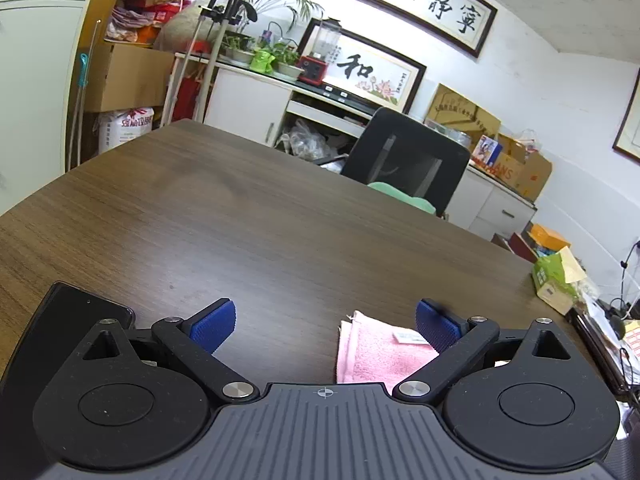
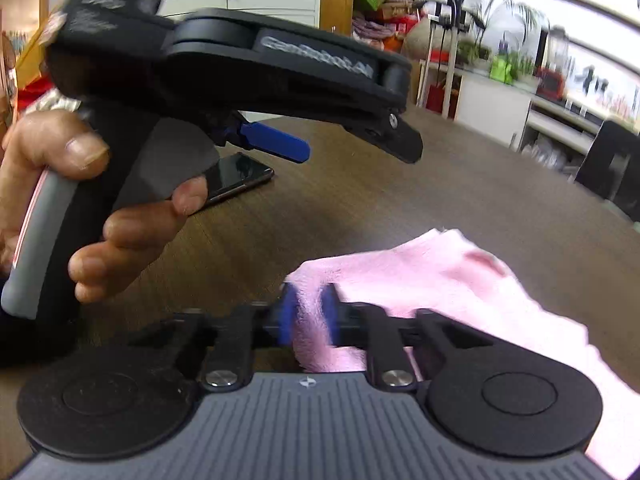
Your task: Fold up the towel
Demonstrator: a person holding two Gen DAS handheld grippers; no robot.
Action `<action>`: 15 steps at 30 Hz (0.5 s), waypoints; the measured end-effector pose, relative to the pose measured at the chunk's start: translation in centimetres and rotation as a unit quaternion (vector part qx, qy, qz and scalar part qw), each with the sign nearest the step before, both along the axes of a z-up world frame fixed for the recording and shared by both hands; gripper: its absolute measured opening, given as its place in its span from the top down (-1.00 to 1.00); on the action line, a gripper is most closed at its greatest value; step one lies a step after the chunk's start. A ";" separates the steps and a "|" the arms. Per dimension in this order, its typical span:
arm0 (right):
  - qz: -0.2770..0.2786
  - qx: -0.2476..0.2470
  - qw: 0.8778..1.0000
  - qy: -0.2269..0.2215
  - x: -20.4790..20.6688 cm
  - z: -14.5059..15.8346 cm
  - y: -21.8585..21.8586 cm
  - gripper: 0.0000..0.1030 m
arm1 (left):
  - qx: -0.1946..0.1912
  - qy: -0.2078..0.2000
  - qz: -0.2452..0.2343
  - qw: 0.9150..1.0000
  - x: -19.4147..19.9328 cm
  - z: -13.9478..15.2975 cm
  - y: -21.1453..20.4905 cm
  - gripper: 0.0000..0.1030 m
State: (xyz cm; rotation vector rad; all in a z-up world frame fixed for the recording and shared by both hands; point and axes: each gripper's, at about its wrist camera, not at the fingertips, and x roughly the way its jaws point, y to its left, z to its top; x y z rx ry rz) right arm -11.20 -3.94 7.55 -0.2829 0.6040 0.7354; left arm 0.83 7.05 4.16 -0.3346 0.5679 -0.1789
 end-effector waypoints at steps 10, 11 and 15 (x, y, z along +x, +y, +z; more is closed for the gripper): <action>0.093 0.006 0.996 0.014 -3.7 -0.7 -0.7 0.62 | 0.017 -0.005 0.004 1.000 -0.3 -0.2 -0.3 -0.98; 0.099 0.006 0.995 0.014 -3.8 -0.8 -0.8 0.62 | 0.022 -0.005 0.003 1.000 -0.3 -0.3 -0.4 -0.98; 0.106 0.058 0.991 0.054 -2.8 -0.4 -2.4 0.61 | 0.027 0.000 -0.003 1.000 -0.2 -0.5 -0.6 -0.98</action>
